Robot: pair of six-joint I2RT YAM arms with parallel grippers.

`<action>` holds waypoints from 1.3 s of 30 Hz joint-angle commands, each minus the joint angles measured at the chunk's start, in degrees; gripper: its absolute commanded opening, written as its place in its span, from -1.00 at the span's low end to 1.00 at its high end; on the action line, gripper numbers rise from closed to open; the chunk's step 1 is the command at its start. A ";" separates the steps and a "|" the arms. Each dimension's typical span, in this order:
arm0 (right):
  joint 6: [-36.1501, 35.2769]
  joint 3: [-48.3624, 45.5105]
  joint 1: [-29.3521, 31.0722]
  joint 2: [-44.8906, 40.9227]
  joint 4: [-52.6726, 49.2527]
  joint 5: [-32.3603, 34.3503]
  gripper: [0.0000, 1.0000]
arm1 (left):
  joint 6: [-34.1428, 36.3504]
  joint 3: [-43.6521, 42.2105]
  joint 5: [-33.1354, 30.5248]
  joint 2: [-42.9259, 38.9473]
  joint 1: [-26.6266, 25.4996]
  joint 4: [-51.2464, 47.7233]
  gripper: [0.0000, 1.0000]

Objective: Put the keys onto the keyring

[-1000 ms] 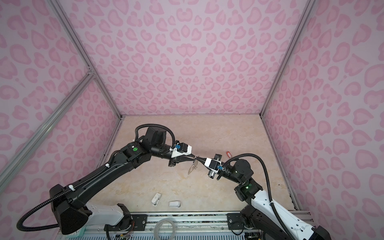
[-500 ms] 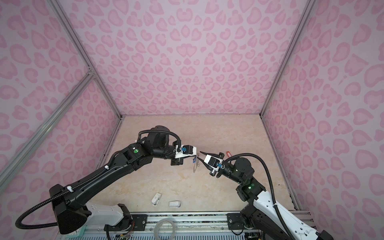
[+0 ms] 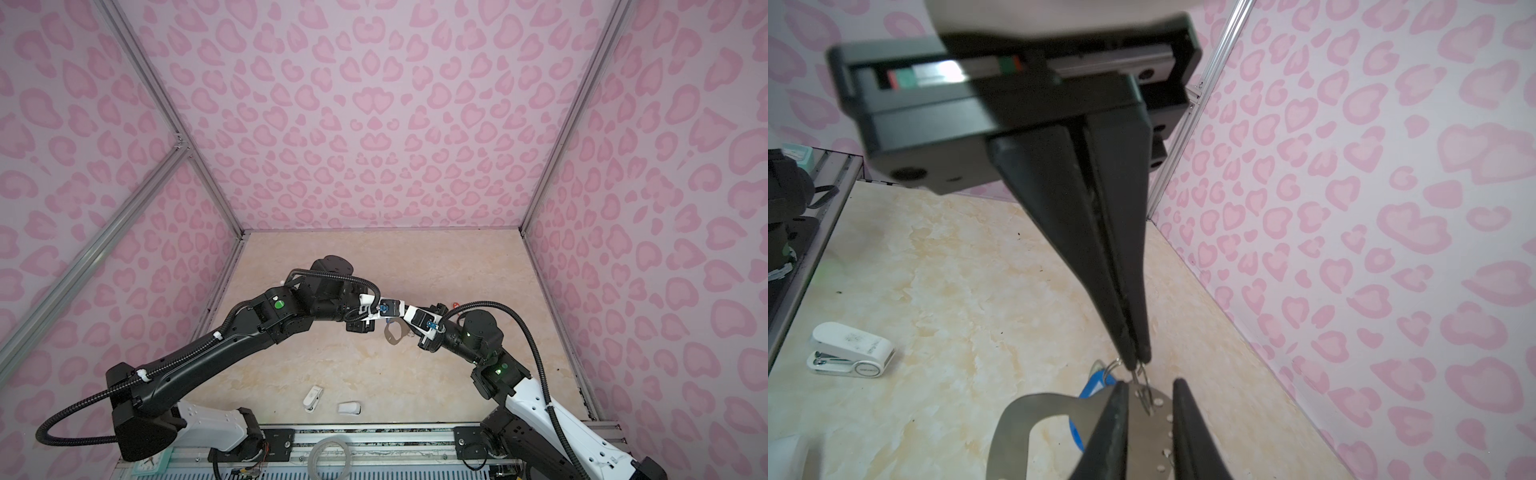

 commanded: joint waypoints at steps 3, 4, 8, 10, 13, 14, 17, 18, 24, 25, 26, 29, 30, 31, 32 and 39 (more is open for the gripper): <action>1.11 0.46 0.07 0.87 1.35 -0.73 -0.68 | 2.02 0.81 -2.31 0.05 -0.79 -0.44 -0.94; 1.19 0.57 0.02 1.12 1.24 -0.87 -0.70 | 2.10 0.81 -2.25 -0.02 -0.88 -0.39 -0.93; 1.63 0.42 0.16 1.58 1.84 -1.21 -0.71 | 2.10 0.98 -1.75 -0.21 -1.06 -0.31 -0.94; 2.14 0.24 0.12 1.67 2.77 -1.14 -0.72 | 1.94 0.98 -1.17 -0.23 -1.14 -0.28 -0.94; 2.59 0.15 0.18 1.84 3.37 -0.85 -0.72 | 1.67 1.07 -0.29 -0.37 -1.24 -0.09 -0.94; 2.77 0.07 0.14 1.85 3.52 -0.56 -0.70 | 1.67 1.07 -0.15 -0.46 -1.24 -0.08 -0.93; 4.24 -1.09 0.07 1.33 5.45 0.95 -0.69 | 1.57 0.68 -0.38 -0.62 -1.24 0.16 -0.93; 4.80 -1.70 0.02 0.94 6.19 1.37 -0.68 | 1.37 0.50 -0.73 -0.79 -1.24 0.31 -0.93; 9.58 -4.92 -1.76 -2.28 8.58 -0.41 -0.59 | 1.20 0.27 -1.98 -1.07 -1.24 0.18 -0.94; 10.69 -5.20 -2.41 -2.96 8.28 -1.20 -0.56 | 1.23 0.19 -1.99 -1.22 -1.24 0.18 -0.94; 11.21 -5.28 -3.07 -3.54 7.80 -2.29 -0.55 | 1.31 0.19 -1.92 -1.40 -1.24 0.14 -0.93; 12.31 -4.92 -4.33 -5.32 5.76 -4.59 -0.55 | 1.71 0.12 -1.46 -1.63 -1.24 -0.24 -0.93; 12.37 -4.42 -4.50 -5.68 4.72 -5.44 -0.55 | 1.84 0.15 -1.37 -1.71 -1.24 -0.41 -0.94; 12.37 -3.74 -4.58 -5.71 3.50 -6.40 -0.56 | 1.94 0.19 -1.28 -1.70 -1.26 -0.57 -0.94; 12.33 -3.12 -4.61 -5.56 2.42 -7.24 -0.55 | 2.01 0.20 -1.12 -1.79 -1.33 -0.59 -0.93; 12.61 -0.16 -4.63 -2.92 -0.55 -10.46 -0.56 | 3.58 0.19 -2.21 -2.01 -2.85 -1.53 -0.93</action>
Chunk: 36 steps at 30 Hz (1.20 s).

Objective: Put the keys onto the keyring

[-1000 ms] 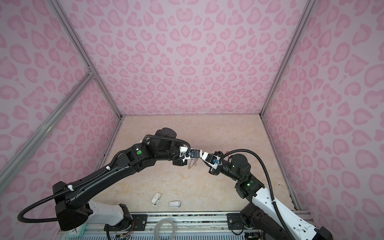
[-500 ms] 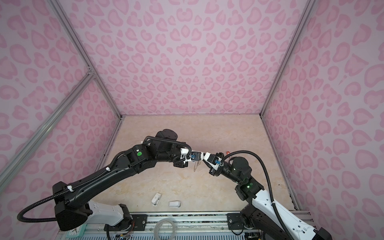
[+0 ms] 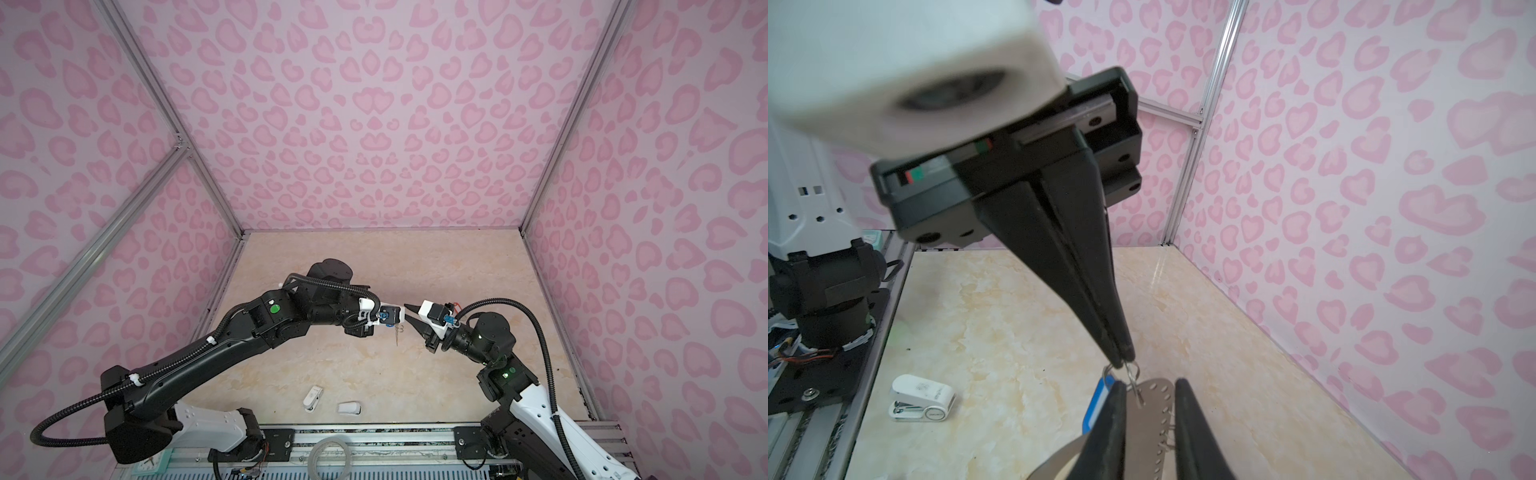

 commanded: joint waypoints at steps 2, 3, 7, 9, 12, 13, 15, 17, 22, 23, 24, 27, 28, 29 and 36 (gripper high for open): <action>0.39 0.92 0.00 0.79 -2.60 -2.40 -0.57 | 1.81 -0.16 -1.28 -0.78 -1.07 -0.55 -0.93; 0.06 1.17 0.00 1.00 -3.28 -2.67 -0.57 | 1.96 -0.11 -1.59 -0.86 -1.31 -0.76 -0.93; -0.86 1.90 -0.06 1.57 -5.04 -2.95 -0.60 | 2.10 -0.03 -2.22 -1.18 -1.80 -0.93 -0.93; -1.04 2.07 -0.01 1.69 -5.20 -2.95 -0.63 | 2.18 0.03 -2.37 -1.14 -2.06 -1.18 -0.93; -1.62 2.41 0.07 2.03 -6.19 -3.25 -0.67 | 2.36 0.19 -2.68 -0.98 -2.48 -1.30 -0.93; -2.10 2.51 0.15 2.18 -6.73 -3.22 -0.68 | 2.45 0.33 -2.68 -0.93 -2.58 -1.36 -0.94; -2.49 2.69 0.35 2.36 -7.36 -2.97 -0.69 | 2.54 0.52 -2.68 -0.71 -2.72 -1.56 -0.93; -3.01 2.89 0.42 2.55 -7.83 -2.87 -0.71 | 2.61 0.76 -2.68 -0.61 -2.90 -1.58 -0.93; -4.02 2.89 0.35 2.84 -8.31 -2.08 -0.81 | 2.62 1.34 -2.51 -0.30 -3.29 -1.94 -0.94; -4.12 2.83 0.46 2.76 -8.14 -1.94 -0.86 | 2.63 1.42 -2.41 -0.16 -3.29 -1.98 -0.93; -4.21 2.72 0.40 2.67 -7.89 -1.89 -0.90 | 2.62 1.49 -2.41 -0.02 -3.35 -2.06 -0.93; -4.67 2.31 0.38 2.60 -7.28 -1.83 -1.00 | 2.49 1.69 -2.34 0.35 -3.38 -2.31 -0.93; -4.80 2.11 0.45 2.43 -6.93 -1.80 -1.00 | 2.45 1.69 -2.25 0.41 -3.38 -2.25 -0.93; -4.84 1.68 0.46 2.36 -6.28 -1.80 -1.00 | 2.25 1.61 -2.30 0.42 -3.38 -2.04 -0.88; -3.90 -1.43 0.45 1.79 -0.63 -2.23 -1.00 | -4.81 -0.90 2.51 -2.33 0.55 2.85 -0.29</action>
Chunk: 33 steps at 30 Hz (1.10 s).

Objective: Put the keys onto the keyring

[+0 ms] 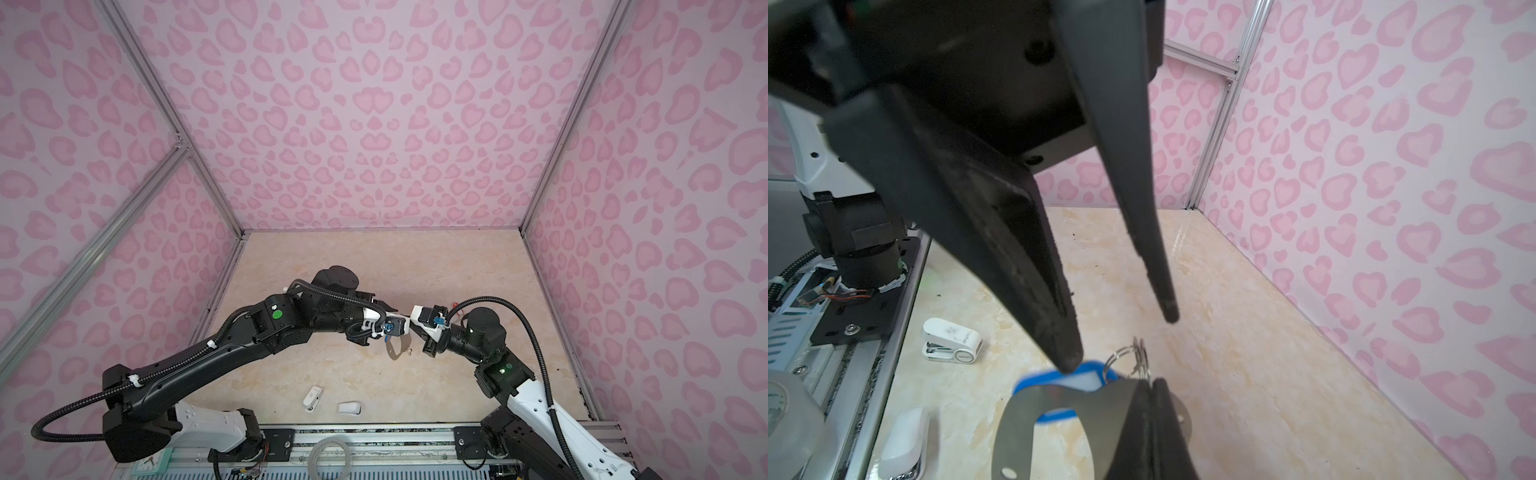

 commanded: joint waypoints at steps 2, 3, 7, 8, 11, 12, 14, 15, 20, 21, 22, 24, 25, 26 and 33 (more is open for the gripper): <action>1.71 -2.52 0.05 -0.17 8.46 -0.19 -1.00 | -6.87 -2.85 9.15 -3.95 4.84 6.22 -0.29; 2.23 -3.06 0.17 -0.12 9.96 -0.23 -1.00 | -7.72 -5.37 11.41 -4.76 6.07 7.45 -0.29; 3.87 -4.31 0.05 0.03 15.40 -1.07 -1.00 | -12.34 -9.92 21.58 -7.00 10.61 12.93 -0.34; 4.24 -4.51 0.07 0.00 16.63 -1.24 -1.00 | -13.19 -10.76 24.04 -7.28 11.42 14.17 -0.36; 5.45 -5.27 0.12 -0.14 19.82 -1.62 -1.00 | -14.96 -12.84 27.99 -7.75 12.17 17.48 -0.37; 5.78 -5.46 0.15 -0.22 20.81 -1.75 -1.00 | -15.27 -13.17 28.46 -7.67 12.30 18.08 -0.37; 6.42 -5.83 0.17 -0.44 22.65 -2.08 -1.00 | -16.44 -13.49 29.45 -7.17 12.57 18.95 -0.39; 6.95 -5.92 0.10 -0.52 23.29 -2.25 -1.00 | -16.84 -13.66 29.93 -7.06 12.72 19.48 -0.41; 7.76 -5.75 0.18 -0.70 24.43 -2.91 -1.00 | -18.63 -14.85 31.86 -6.53 12.95 22.30 -0.48; 7.91 -5.74 0.21 -0.71 24.62 -3.01 -1.00 | -18.69 -14.94 31.94 -6.45 12.92 22.38 -0.48; 8.05 -5.67 0.22 -0.79 24.70 -3.09 -1.00 | -18.82 -15.12 32.09 -6.35 12.93 22.70 -0.49; 8.14 -5.57 0.31 -0.88 24.63 -3.18 -1.00 | -19.28 -15.25 32.46 -6.18 12.98 23.16 -0.50; 8.08 -5.44 0.30 -0.97 24.37 -3.24 -1.00 | -19.54 -15.25 32.75 -6.07 12.91 23.38 -0.50; 8.09 -5.31 0.31 -0.96 24.20 -3.42 -1.00 | -19.72 -15.25 33.06 -5.87 12.86 23.61 -0.50; 8.18 -5.11 0.66 -1.05 23.97 -3.96 -1.00 | -19.92 -15.10 33.62 -5.16 12.85 24.27 -0.53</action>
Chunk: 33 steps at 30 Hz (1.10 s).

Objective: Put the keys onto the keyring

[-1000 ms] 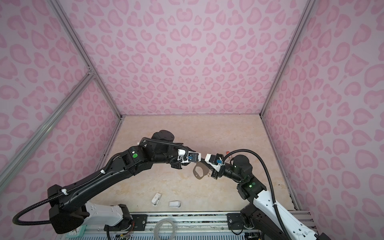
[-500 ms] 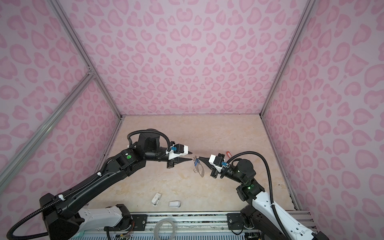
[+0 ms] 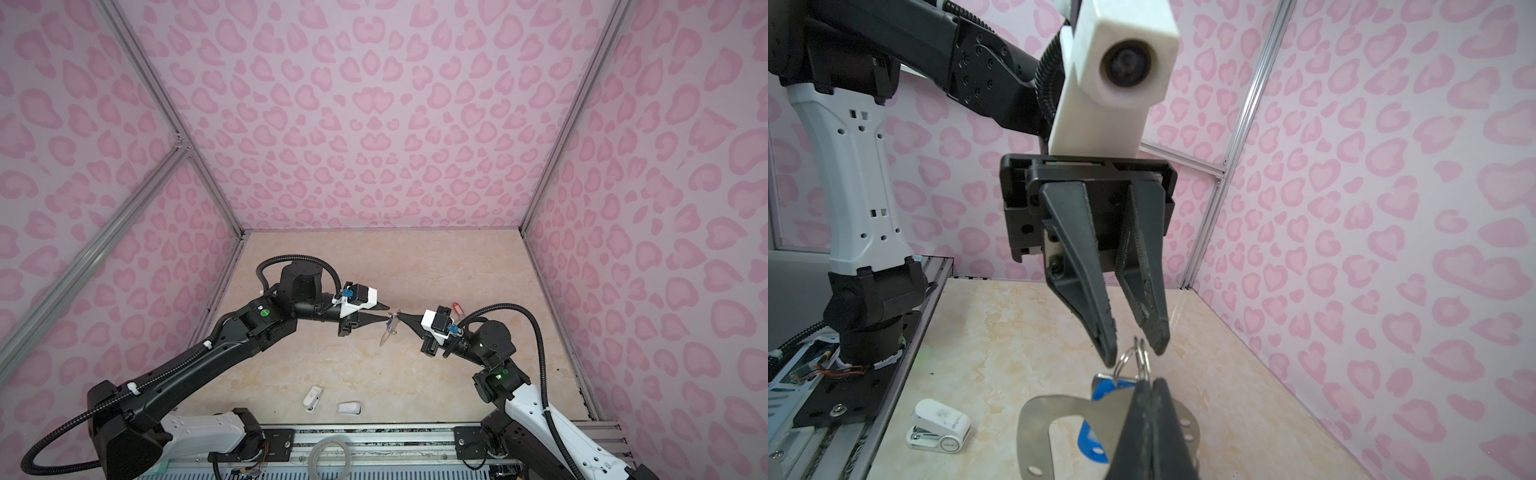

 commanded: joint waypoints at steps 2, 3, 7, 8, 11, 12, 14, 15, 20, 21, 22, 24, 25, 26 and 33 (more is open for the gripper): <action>0.57 0.36 0.31 -0.03 1.99 -1.15 -1.00 | -0.51 0.23 1.73 0.69 0.02 2.32 -0.55; 0.49 0.40 0.44 0.02 1.86 -1.21 -1.00 | -0.51 0.35 2.00 0.76 0.02 2.37 -0.56; 0.42 0.45 0.64 0.10 2.02 -1.13 -1.00 | -0.10 0.75 2.58 1.23 -0.23 1.98 -0.64; 0.45 0.53 0.63 0.20 1.92 -1.13 -1.00 | 0.01 0.80 2.61 1.32 -0.18 1.98 -0.66; 0.14 0.72 0.61 0.42 1.41 -1.22 -1.00 | 0.57 0.97 2.74 1.25 -0.33 1.64 -0.81; 0.16 0.71 0.63 0.43 1.48 -1.17 -1.00 | 0.78 1.02 2.68 1.18 -0.35 1.44 -0.86; 0.11 0.71 0.62 0.39 1.43 -0.81 -1.00 | 1.27 1.26 2.26 1.07 -0.42 0.83 -0.94; 0.07 0.83 0.62 0.36 1.03 -0.18 -1.00 | 1.57 1.51 1.77 1.04 -0.36 0.26 -0.93; -5.27 1.92 0.79 -2.06 -6.71 6.49 -0.53 | 4.44 5.07 -5.44 1.27 -1.60 -6.52 -0.93; -7.18 2.68 0.90 -2.86 -9.74 8.07 -0.48 | 5.32 6.08 -7.83 1.45 -2.17 -8.40 -0.93; -9.05 3.47 0.91 -3.50 -12.40 8.92 -0.45 | 6.45 7.13 -10.15 1.68 -2.86 -10.45 -0.94; -10.91 4.66 1.16 -4.24 -15.61 10.83 -0.42 | 8.73 9.53 -14.61 2.47 -4.16 -14.69 -0.94; -11.78 5.20 1.32 -4.44 -16.81 11.13 -0.41 | 9.62 10.70 -16.77 3.07 -4.89 -16.62 -0.93; -12.33 5.60 1.39 -4.43 -17.40 11.36 -0.41 | 10.50 11.54 -18.58 3.63 -5.60 -18.26 -0.93; -14.64 8.22 4.11 -1.68 -20.35 11.37 -0.45 | 13.26 17.93 -25.21 6.71 -8.31 -24.75 -0.93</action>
